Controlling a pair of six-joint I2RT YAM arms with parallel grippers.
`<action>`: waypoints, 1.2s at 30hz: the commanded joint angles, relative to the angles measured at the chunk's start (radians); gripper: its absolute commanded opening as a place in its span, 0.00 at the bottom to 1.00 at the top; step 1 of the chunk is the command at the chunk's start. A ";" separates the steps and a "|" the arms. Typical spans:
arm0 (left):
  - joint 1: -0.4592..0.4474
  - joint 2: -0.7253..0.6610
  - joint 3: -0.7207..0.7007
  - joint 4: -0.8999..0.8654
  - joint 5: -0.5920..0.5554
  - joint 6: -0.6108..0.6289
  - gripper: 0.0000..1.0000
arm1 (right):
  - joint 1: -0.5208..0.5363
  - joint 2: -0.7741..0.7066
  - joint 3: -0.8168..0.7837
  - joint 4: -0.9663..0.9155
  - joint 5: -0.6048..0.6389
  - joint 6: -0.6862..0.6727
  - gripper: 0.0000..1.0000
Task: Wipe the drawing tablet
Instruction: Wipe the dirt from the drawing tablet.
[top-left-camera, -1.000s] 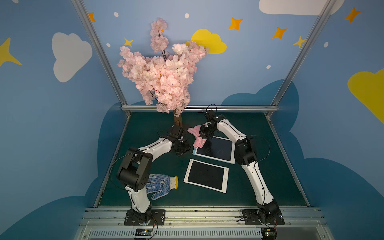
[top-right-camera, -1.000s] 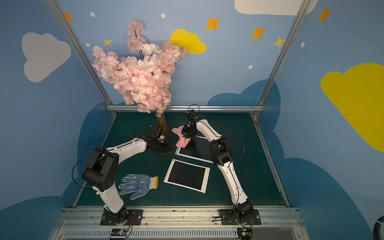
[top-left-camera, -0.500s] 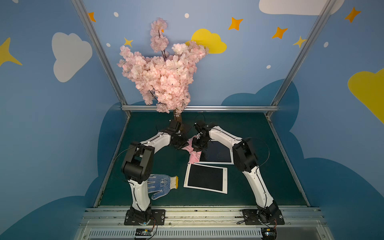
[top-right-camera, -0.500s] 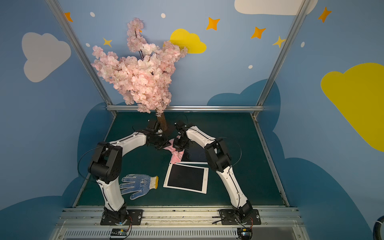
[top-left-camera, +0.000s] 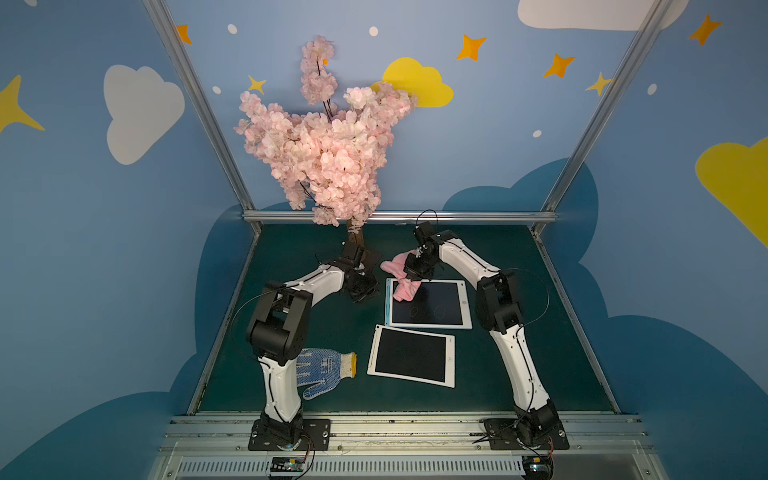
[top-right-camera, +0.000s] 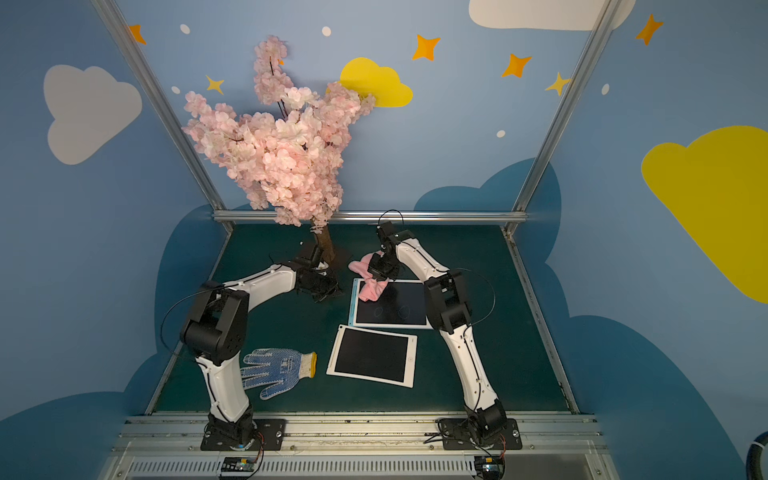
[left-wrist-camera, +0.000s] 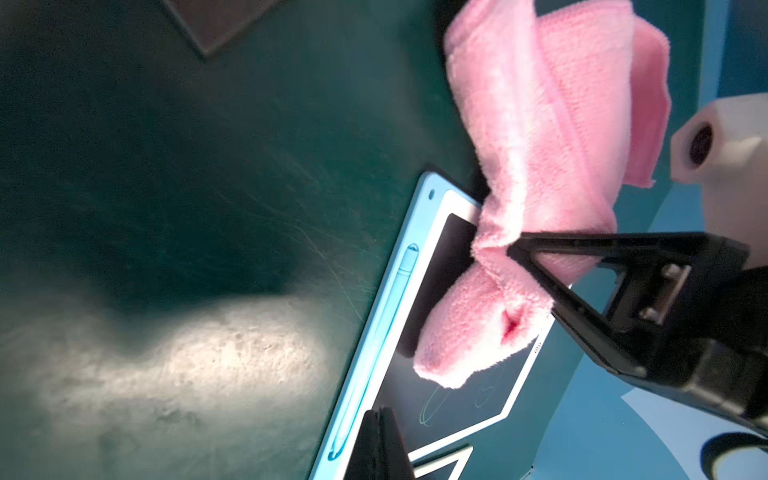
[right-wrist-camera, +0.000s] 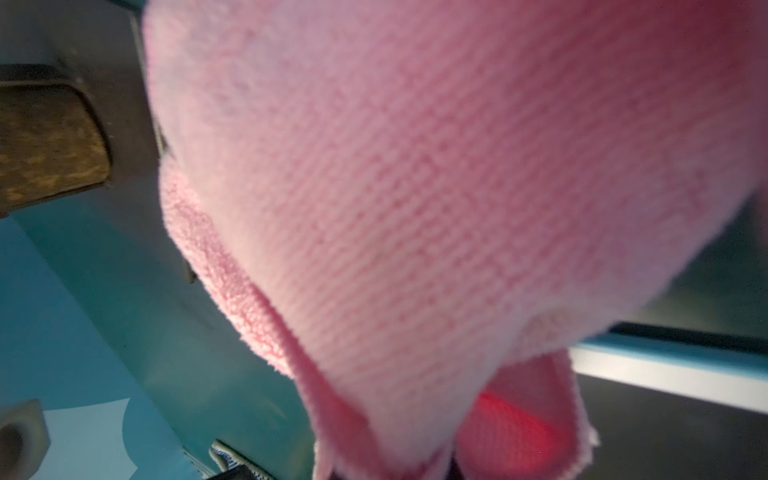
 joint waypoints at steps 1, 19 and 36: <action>-0.003 0.084 0.072 -0.038 0.015 0.000 0.07 | 0.038 -0.114 -0.097 -0.016 0.026 -0.033 0.00; -0.010 0.303 0.358 -0.106 0.025 0.011 0.06 | 0.089 -0.516 -0.662 -0.021 0.106 -0.076 0.00; -0.053 0.211 0.283 -0.204 -0.057 0.063 0.20 | 0.076 -0.527 -0.643 -0.031 0.115 -0.141 0.00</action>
